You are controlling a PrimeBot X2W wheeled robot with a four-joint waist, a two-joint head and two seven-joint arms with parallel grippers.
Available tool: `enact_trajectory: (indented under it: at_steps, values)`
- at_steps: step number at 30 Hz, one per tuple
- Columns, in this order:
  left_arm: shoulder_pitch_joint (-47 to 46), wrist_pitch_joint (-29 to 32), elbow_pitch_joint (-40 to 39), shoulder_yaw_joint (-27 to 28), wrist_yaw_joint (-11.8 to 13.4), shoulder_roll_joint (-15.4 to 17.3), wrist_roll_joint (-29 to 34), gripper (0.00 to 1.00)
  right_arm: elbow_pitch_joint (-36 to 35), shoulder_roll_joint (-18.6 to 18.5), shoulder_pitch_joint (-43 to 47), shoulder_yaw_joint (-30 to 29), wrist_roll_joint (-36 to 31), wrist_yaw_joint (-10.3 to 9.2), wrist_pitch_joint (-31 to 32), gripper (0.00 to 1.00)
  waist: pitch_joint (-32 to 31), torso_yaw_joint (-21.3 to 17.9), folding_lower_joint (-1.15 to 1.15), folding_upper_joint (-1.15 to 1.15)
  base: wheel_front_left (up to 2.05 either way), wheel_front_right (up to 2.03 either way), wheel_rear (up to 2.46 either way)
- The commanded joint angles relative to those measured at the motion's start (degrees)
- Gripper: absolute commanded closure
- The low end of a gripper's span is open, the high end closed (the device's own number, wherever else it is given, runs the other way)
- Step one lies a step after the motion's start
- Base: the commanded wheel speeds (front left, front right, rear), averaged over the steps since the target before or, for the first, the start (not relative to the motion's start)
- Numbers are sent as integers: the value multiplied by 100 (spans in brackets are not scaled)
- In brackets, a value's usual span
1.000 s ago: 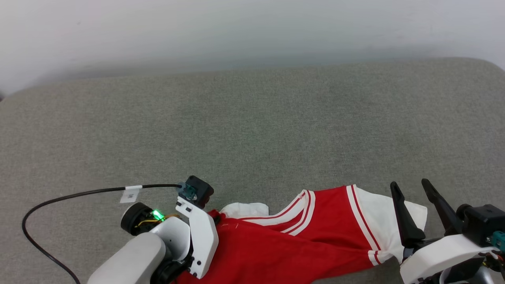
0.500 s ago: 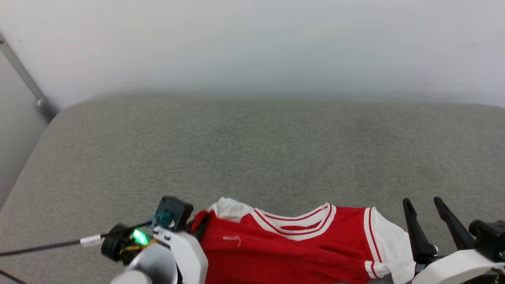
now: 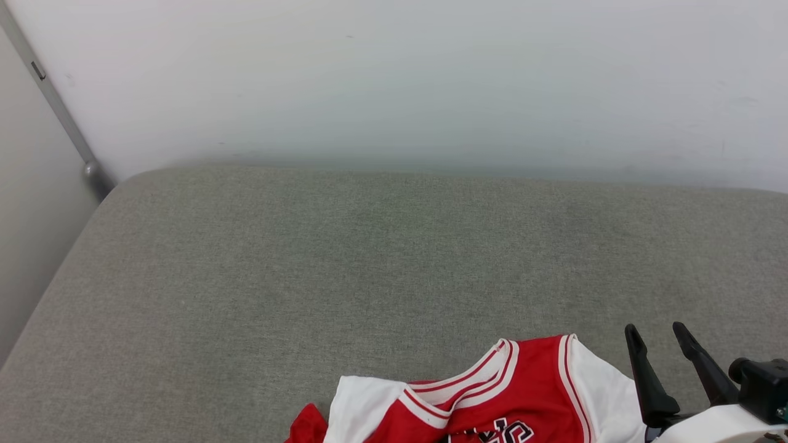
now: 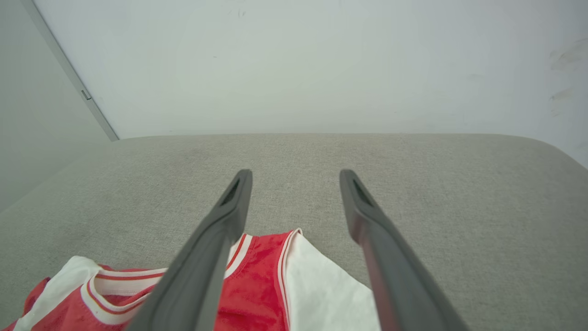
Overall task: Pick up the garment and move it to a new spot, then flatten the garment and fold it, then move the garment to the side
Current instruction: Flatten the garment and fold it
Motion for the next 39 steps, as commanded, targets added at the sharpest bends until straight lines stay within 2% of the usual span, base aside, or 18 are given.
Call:
enact_trajectory:
  at_steps: [1,4,8,12,15,18,22,26,30,34,35,36,38,39]
  values:
    - [-32,-100,10,44,1,-41,24,0,-27,5,59,1,21,-3,0,0,-5,-4,1,0,0,0,0]
    - [-199,-494,3,146,-24,-120,169,0,-81,5,91,23,-2,-4,26,0,-23,-9,1,0,0,0,0]
    - [-454,-848,-173,272,-55,-55,376,0,-134,5,98,76,-63,-4,70,0,-47,-32,1,0,0,0,0]
    - [-833,-785,-323,319,-159,115,531,0,-182,5,56,119,-106,-4,80,0,-31,-64,1,0,0,0,0]
    - [-1218,-474,-271,218,-442,257,532,0,-212,5,2,157,-131,-4,90,0,37,-112,1,0,0,0,0]
    - [-1678,40,-103,-15,-866,450,586,0,-235,5,-43,186,-151,-3,128,0,152,-177,1,0,0,0,0]
    - [-2187,739,185,-291,-1382,540,475,0,-246,5,-107,197,-165,-3,141,0,358,-280,1,0,0,0,0]
    - [-2636,1322,513,-458,-1680,634,462,0,-284,5,-238,208,-144,-4,104,0,721,-398,1,0,0,0,0]
    - [-2979,1722,901,-610,-1940,614,440,0,-227,5,-396,238,-113,-3,59,0,1033,-496,1,0,0,0,0]
    - [-3168,2241,1210,-993,-2248,550,418,0,-135,5,-515,261,-90,-3,16,0,1204,-587,1,0,0,0,0]
    - [-3149,2363,1258,-1112,-2297,518,400,6,-113,5,-532,258,-86,-3,3,0,1215,-606,1,0,0,0,0]
    - [-3134,2456,1292,-1208,-2325,482,378,53,-93,5,-539,248,-86,-4,-4,0,1223,-619,1,0,0,0,0]
    - [-3123,2531,1344,-1326,-2368,441,352,100,-53,5,-576,248,-82,-3,-20,0,1226,-640,1,0,0,0,0]
    - [-3120,2505,1368,-1333,-2363,422,344,100,-37,5,-583,241,-82,-3,-24,0,1219,-645,1,0,0,0,0]
